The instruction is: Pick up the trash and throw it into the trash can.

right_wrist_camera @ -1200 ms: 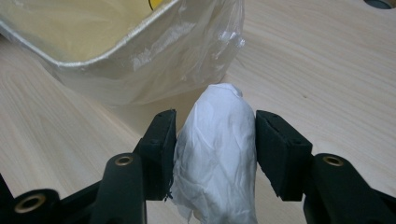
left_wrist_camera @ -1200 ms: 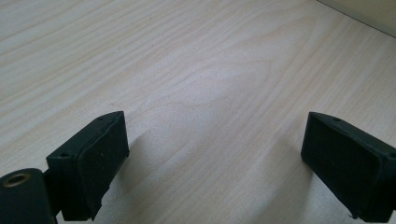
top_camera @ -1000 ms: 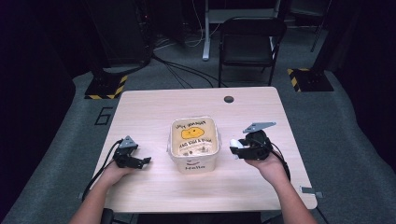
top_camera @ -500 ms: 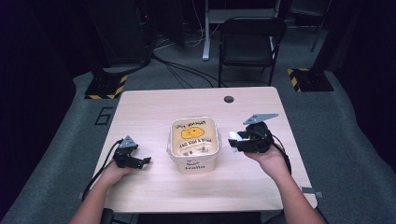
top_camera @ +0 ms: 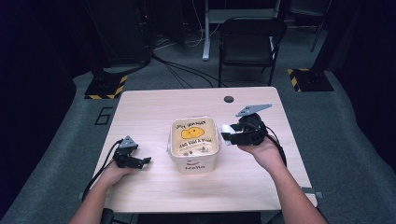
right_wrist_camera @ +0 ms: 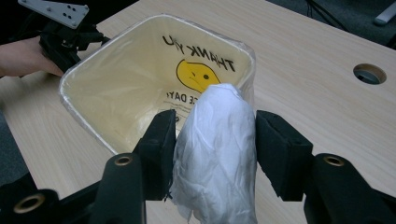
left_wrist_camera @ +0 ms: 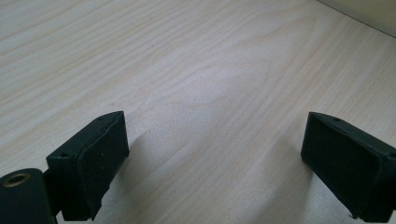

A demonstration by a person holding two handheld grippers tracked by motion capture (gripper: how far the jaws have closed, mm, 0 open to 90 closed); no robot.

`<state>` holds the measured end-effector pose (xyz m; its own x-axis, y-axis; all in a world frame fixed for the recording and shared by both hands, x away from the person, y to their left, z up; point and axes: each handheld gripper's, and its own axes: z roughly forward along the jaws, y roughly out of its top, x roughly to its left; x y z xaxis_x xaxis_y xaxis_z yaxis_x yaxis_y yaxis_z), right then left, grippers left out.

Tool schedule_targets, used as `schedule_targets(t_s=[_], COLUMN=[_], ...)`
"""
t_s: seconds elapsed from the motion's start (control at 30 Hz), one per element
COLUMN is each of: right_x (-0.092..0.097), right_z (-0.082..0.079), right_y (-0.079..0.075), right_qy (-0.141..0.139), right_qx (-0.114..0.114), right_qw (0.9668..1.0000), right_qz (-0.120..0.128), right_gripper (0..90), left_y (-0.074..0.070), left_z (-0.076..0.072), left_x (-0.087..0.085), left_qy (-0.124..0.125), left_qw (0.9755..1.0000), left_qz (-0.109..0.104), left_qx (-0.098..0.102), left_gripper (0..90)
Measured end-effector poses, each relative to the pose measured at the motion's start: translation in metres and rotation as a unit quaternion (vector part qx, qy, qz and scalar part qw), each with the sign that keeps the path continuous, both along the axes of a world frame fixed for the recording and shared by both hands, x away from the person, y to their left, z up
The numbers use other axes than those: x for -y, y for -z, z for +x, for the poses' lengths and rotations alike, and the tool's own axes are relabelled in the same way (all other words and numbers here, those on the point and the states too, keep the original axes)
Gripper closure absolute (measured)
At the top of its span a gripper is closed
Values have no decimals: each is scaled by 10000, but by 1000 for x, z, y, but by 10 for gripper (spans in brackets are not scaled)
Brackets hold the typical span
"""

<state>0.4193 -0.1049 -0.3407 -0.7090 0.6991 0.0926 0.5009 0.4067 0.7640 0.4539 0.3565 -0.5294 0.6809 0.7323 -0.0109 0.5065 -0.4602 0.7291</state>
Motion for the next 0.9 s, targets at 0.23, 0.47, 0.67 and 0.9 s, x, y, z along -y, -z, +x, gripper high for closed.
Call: schedule_targets(t_s=[0.23,0.47,0.67,0.9], right_x=[-12,-26,-35,-43], right_z=[5,12,18,22], right_y=[-7,-9,-4,-1], right_qy=[-116,-200,-239,-256], right_qx=[65,127,97,124], right_qw=[9999,9997,9997,9996], right_qz=[-14,-3,42,20], right_gripper=[485,484,483,482], left_y=[0,0,0,0], left_z=[0,0,0,0], left_x=[0,0,0,0], left_qy=[-2,-7,-7,-1], left_qw=[10000,10000,10000,10000], left_qz=[-1,-3,-4,-1], left_qx=[1,0,-1,0], left_gripper=[73,73,73,73])
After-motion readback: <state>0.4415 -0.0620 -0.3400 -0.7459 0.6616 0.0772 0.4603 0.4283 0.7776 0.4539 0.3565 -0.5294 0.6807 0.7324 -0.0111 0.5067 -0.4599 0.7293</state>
